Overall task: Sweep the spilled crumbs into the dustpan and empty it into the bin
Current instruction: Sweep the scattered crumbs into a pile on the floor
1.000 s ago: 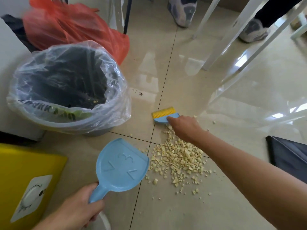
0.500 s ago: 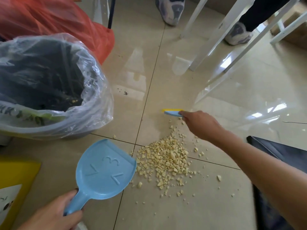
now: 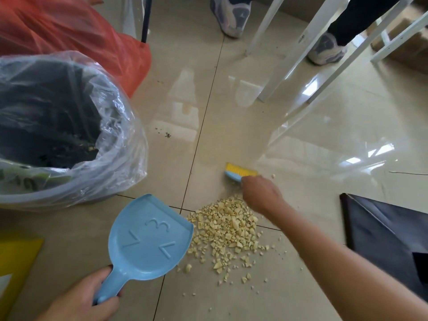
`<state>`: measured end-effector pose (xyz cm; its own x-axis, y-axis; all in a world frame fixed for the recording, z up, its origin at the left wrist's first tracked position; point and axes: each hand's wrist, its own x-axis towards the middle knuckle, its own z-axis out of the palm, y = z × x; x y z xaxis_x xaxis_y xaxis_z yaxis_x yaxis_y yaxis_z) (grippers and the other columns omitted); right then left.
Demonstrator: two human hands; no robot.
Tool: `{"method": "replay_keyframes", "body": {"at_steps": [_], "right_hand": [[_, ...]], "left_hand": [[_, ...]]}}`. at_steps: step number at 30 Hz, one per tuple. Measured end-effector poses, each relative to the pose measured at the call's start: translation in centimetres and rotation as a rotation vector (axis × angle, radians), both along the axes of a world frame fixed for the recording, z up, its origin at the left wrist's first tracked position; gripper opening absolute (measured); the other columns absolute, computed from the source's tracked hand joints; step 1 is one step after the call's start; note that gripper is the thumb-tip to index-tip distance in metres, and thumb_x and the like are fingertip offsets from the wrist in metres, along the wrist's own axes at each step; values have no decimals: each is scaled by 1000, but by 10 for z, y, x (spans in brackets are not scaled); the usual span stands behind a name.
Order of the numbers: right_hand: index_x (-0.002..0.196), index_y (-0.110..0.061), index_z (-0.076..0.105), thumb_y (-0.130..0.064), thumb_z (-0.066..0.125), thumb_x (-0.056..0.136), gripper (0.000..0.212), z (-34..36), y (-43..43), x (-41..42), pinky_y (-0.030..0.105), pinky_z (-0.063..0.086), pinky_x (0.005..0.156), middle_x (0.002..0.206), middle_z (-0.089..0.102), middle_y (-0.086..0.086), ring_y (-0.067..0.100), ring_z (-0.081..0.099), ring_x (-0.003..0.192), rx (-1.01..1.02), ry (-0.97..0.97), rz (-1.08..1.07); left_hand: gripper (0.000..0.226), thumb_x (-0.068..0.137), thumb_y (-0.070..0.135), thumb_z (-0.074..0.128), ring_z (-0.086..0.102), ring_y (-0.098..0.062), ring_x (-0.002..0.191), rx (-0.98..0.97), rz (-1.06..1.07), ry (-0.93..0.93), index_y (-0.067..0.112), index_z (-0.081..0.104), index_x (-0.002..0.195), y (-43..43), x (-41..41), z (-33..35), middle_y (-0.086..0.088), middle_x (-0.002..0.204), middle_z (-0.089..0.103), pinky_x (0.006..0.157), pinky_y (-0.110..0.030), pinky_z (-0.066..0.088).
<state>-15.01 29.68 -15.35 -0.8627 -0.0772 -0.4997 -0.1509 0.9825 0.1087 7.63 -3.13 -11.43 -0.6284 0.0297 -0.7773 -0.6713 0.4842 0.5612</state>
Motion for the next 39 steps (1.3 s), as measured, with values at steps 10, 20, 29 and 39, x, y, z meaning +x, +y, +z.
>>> {"method": "replay_keyframes", "body": {"at_steps": [10,20,29,39], "right_hand": [[108,-26,57,-25,37,103,20,59,38,71,40,49,57,76,62,5,31,60,65,-65,-18,82],[109,-6,64,-4,42,89,30,-6,103,-3,37,47,68,105,68,22,40,66,91,64,102,-265],[103,-22,57,-23,39,99,19,9,53,130,42,52,62,82,66,9,37,64,76,-155,-7,-83],[100,-13,62,-14,40,94,23,30,197,96,41,56,68,88,64,12,33,62,74,137,131,-714]], "left_hand": [[41,46,46,54,70,-25,71,-19,-43,-26,31,71,80,12,3,5,-4,73,71,67,-31,51],[42,54,61,51,52,-5,77,-61,-77,-57,57,33,92,-6,16,-7,28,78,49,65,-6,37],[19,76,14,65,51,-12,46,36,-95,-70,13,65,95,20,8,4,-9,56,61,58,-31,41],[7,81,13,60,49,-9,47,66,-163,-42,11,58,87,42,13,12,2,56,55,54,-21,39]]}}
